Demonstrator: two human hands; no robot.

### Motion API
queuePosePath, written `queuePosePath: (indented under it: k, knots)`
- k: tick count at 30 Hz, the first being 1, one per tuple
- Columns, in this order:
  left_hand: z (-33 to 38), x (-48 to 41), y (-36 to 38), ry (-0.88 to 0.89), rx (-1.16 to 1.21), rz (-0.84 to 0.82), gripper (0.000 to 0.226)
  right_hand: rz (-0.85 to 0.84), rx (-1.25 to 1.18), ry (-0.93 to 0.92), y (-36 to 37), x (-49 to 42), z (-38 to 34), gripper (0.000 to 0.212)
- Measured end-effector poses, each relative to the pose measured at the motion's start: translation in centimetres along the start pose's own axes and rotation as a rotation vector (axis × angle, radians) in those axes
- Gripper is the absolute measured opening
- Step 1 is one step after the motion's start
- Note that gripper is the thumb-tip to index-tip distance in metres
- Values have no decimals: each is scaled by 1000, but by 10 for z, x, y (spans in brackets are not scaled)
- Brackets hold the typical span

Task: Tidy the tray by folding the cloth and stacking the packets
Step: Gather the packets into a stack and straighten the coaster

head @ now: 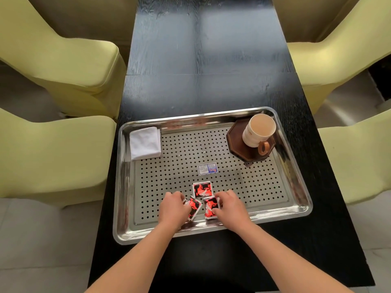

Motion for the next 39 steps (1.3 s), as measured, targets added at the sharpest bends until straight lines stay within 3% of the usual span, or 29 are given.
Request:
queuePosePath:
  k: [5,11,18,28,35,39]
  knots:
    - [-8,-3,-10,-97,220,4,36,19,-49,35,-2,-3,1,39]
    - [-3,3,-7,-87,289,-77,42,35,-80,83,0,-5,3,31]
    - [-5,6,-4,-139,411,-152,38,23,-95,72,-1,-5,1,36]
    - [-12,18,3,95,-6,-127,38,-25,305,-278,9,-2,-44,45]
    - [-24,21,-1,-16,-59,-50,9,45,409,-412,15,1,-50,36]
    - [-24,23,2,46,-61,-26,30,89,398,-364,11,-1,-39,35]
Point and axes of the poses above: each hand's wrist, its own x-axis away from the middle knuckle, its own y-axis out of the palm, z = x × y, the point moved 3 cm from there along -x, towards the middle knuckle, and after that the axes turned 1 degree about z, right-handed, at the moved point
